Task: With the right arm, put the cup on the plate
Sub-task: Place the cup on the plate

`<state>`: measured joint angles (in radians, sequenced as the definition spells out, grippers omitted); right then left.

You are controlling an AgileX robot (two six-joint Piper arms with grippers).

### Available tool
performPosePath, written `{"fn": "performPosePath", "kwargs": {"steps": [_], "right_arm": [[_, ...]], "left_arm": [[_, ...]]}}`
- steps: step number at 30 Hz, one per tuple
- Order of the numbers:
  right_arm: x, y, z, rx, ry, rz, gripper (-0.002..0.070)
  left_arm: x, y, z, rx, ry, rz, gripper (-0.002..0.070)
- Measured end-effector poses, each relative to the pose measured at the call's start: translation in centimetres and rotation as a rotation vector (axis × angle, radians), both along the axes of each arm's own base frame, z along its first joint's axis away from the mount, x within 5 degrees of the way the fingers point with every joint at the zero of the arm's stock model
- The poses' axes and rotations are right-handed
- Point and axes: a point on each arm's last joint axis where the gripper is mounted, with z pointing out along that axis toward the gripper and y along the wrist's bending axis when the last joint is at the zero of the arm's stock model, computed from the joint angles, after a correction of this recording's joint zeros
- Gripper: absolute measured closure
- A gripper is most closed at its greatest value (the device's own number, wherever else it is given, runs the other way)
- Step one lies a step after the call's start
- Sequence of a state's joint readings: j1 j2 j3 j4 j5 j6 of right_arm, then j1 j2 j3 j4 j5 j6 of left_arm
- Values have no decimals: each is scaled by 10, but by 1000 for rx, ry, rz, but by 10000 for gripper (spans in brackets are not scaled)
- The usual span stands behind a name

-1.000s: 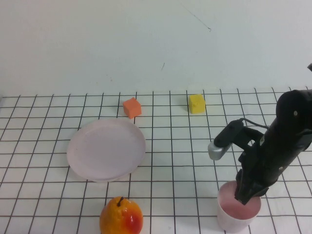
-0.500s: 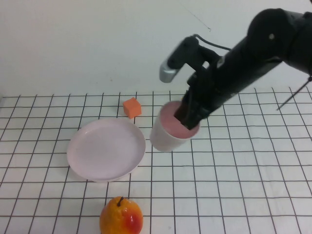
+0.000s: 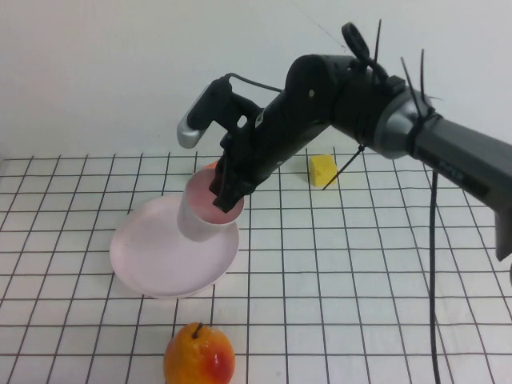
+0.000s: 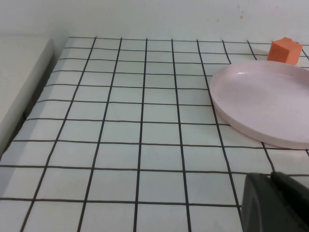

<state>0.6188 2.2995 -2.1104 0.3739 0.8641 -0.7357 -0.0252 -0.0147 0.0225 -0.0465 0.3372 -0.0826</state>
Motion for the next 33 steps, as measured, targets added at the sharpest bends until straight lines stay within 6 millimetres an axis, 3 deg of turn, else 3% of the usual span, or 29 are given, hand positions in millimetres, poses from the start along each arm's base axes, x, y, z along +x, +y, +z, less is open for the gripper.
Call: {"fn": "performPosePath", "kwargs": {"steps": [7,10,15,22,33], "right_arm": [[5,12,-40,-14,28,27,652],[7,14,-48,-19,27,38,652],[7,15,-49,-10,13,37,633],[7,18,-48,32,22,19,454],[7,19,-33,76,-6,10,421]], "left_arm": [[0,0,0,0,0,0,678],[0,0,0,0,0,0,678],[0,0,0,0,0,0,678],[0,0,0,0,0,0,678],[0,0,0,0,0,0,678]]}}
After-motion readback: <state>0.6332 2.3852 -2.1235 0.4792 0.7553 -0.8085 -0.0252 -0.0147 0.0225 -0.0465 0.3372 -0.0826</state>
